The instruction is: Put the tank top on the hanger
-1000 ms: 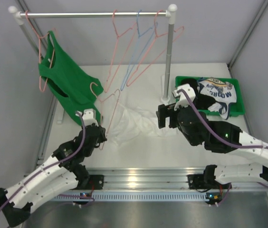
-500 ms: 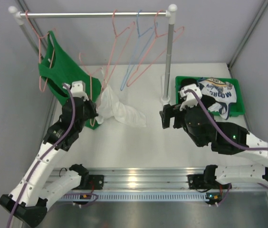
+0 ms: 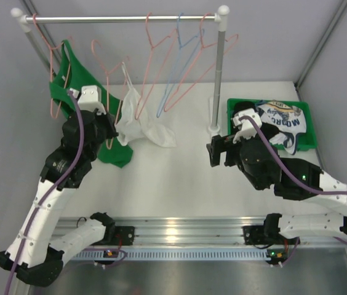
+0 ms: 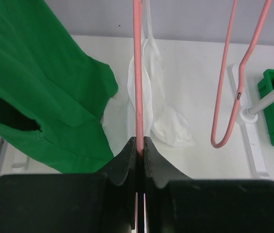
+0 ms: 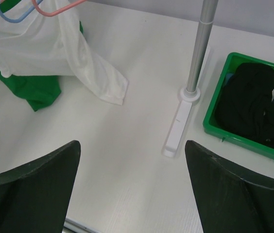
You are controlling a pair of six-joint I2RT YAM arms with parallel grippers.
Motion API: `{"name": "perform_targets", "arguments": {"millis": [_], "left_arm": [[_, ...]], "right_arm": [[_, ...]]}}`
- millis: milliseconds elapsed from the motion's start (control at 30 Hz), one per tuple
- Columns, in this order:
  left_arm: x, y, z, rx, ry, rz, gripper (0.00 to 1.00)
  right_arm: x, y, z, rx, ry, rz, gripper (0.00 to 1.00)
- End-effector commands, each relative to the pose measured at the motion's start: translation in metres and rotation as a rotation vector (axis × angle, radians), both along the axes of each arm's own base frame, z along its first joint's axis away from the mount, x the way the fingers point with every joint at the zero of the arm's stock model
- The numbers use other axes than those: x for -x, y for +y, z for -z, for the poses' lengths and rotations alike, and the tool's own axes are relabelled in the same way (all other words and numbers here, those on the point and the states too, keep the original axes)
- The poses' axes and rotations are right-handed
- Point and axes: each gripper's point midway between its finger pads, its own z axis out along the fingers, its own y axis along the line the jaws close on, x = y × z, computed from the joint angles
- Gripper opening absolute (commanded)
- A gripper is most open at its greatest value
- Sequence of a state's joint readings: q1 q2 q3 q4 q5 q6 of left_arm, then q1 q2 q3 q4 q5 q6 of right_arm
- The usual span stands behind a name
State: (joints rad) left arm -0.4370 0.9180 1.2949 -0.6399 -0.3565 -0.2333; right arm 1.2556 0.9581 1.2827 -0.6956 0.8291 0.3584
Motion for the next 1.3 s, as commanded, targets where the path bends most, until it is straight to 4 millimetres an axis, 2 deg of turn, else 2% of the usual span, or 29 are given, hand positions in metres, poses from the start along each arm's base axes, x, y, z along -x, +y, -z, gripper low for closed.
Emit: {"name": "perform_targets", "arguments": {"millis": [0, 67, 133, 167, 333, 667, 833, 967, 1067, 1133, 1267], "left_arm": [[0.001, 0.010, -0.031, -0.035, -0.058, -0.019, 0.00], [0.003, 0.012, -0.043, -0.034, -0.076, -0.024, 0.00], [0.001, 0.015, -0.045, -0.057, -0.064, -0.042, 0.00], [0.003, 0.017, -0.055, -0.054, -0.083, -0.046, 0.00], [-0.001, 0.021, -0.066, -0.094, -0.077, -0.063, 0.00], [-0.009, 0.024, -0.102, -0.125, -0.138, -0.076, 0.00], [-0.016, 0.021, -0.107, -0.131, -0.141, -0.067, 0.00], [-0.029, 0.017, -0.111, -0.133, -0.137, -0.050, 0.00], [-0.038, 0.021, -0.118, -0.116, -0.146, -0.043, 0.00], [-0.043, 0.031, -0.125, -0.109, -0.156, -0.061, 0.00], [-0.058, 0.041, -0.122, -0.086, -0.138, -0.049, 0.00]], "right_arm": [[0.004, 0.002, -0.008, -0.015, -0.014, -0.023, 0.88], [0.003, 0.002, -0.008, -0.012, -0.013, -0.022, 0.88], [0.003, 0.002, -0.009, -0.013, -0.014, -0.022, 0.88], [0.003, 0.001, -0.010, -0.016, -0.014, -0.022, 0.88], [0.003, 0.003, -0.011, -0.016, -0.012, -0.021, 0.88], [0.003, 0.005, -0.013, -0.016, -0.011, -0.029, 0.88], [0.003, 0.006, -0.011, -0.011, -0.008, -0.030, 0.88], [0.004, 0.007, -0.010, -0.010, -0.007, -0.033, 0.88], [0.004, 0.006, -0.011, -0.011, -0.008, -0.035, 0.88], [0.004, 0.006, -0.012, -0.010, -0.008, -0.035, 0.88], [0.005, 0.004, -0.012, -0.009, -0.007, -0.035, 0.88]]}}
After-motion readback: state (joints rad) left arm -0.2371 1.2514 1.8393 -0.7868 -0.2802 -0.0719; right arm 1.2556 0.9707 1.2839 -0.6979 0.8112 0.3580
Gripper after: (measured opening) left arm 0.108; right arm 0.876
